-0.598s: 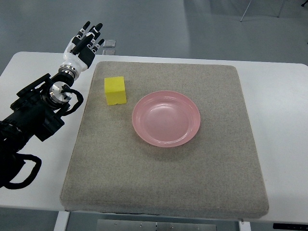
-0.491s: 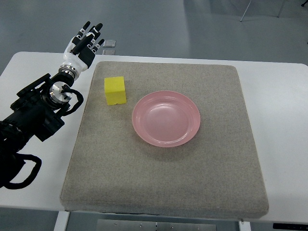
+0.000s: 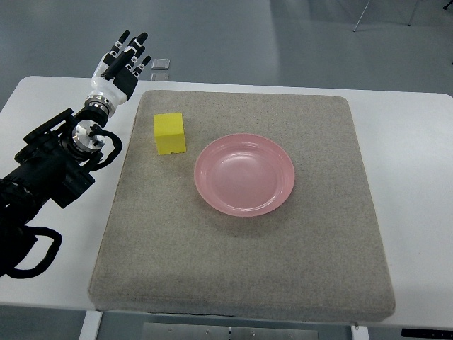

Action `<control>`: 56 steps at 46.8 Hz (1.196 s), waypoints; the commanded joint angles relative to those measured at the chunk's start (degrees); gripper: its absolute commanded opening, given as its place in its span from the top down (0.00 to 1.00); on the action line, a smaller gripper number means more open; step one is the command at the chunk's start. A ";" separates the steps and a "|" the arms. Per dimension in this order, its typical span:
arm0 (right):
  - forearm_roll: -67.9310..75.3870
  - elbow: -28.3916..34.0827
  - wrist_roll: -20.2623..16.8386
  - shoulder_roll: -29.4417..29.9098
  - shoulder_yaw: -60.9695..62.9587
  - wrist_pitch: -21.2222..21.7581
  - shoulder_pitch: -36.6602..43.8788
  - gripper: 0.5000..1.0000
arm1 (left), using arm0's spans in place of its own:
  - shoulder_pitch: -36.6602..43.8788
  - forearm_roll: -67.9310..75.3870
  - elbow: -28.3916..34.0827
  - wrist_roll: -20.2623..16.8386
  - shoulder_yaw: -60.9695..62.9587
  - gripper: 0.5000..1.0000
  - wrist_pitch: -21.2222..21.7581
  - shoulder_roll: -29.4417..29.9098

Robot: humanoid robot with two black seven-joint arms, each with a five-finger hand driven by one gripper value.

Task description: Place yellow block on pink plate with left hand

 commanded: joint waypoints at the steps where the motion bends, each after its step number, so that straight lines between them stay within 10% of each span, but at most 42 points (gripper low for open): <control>1: 0.00 0.00 0.00 0.00 0.00 0.00 0.02 0.15 | 0.00 0.26 -0.09 0.12 -0.71 0.02 1.07 0.00; 56: -0.09 0.00 0.00 0.00 0.00 0.00 -0.07 0.15 | -2.63 5.27 -1.58 0.21 8.52 0.02 0.72 0.44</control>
